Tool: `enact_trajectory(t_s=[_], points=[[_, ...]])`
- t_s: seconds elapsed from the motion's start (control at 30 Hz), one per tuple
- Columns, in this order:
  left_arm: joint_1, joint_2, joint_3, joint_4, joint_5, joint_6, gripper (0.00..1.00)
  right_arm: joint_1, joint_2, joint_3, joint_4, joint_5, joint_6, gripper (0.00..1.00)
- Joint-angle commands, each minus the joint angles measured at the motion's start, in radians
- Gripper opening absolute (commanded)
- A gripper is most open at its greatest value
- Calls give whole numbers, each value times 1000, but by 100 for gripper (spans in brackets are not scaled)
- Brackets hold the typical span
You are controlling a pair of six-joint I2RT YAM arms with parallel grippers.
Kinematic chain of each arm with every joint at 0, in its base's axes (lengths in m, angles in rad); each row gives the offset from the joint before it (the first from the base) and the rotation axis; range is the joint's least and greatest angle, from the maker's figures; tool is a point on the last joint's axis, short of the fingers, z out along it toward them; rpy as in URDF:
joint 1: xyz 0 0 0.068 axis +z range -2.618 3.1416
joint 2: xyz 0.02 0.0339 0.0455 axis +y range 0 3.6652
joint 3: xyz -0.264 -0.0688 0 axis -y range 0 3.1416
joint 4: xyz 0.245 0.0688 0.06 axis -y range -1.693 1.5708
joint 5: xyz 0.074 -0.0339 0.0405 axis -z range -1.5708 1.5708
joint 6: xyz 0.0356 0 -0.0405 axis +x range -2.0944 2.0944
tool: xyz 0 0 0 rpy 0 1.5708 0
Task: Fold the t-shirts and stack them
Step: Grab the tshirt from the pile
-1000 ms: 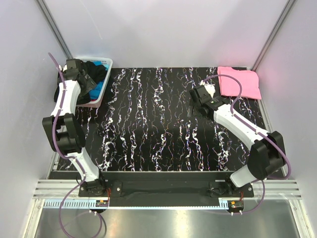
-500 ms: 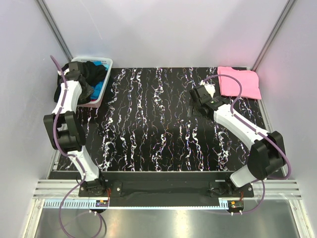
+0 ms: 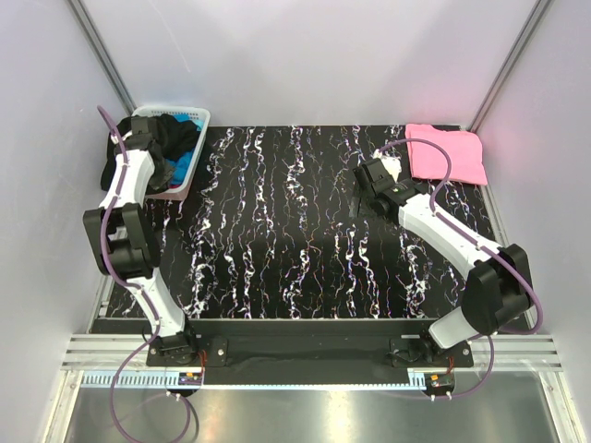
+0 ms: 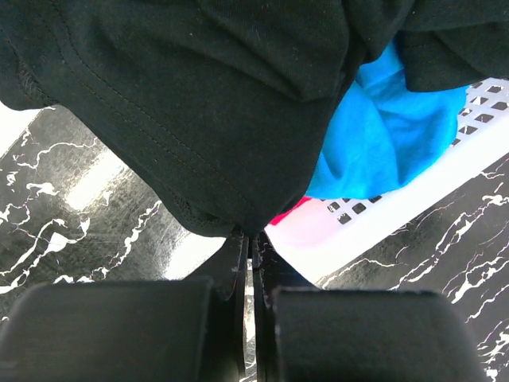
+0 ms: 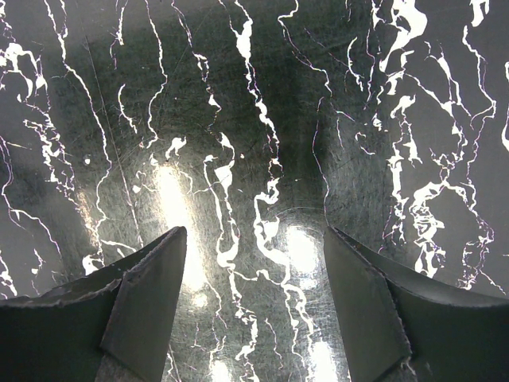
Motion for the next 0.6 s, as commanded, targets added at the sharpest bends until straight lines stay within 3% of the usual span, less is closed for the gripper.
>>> enact_trajectory(t_s=[0.0,0.27,0.47,0.57], points=[[-15,-81,13,19,-1,10,0,-6,-34,4,13,-16,8,76],[-118,-214,87,16,-15,93,0,-6,-60,-3,10,-38,20,76],[-173,-276,127,-11,226,124,0,-6,-94,8,-21,2,28,75],[-283,-325,105,-19,326,168,0,-6,-126,23,-54,62,44,75]])
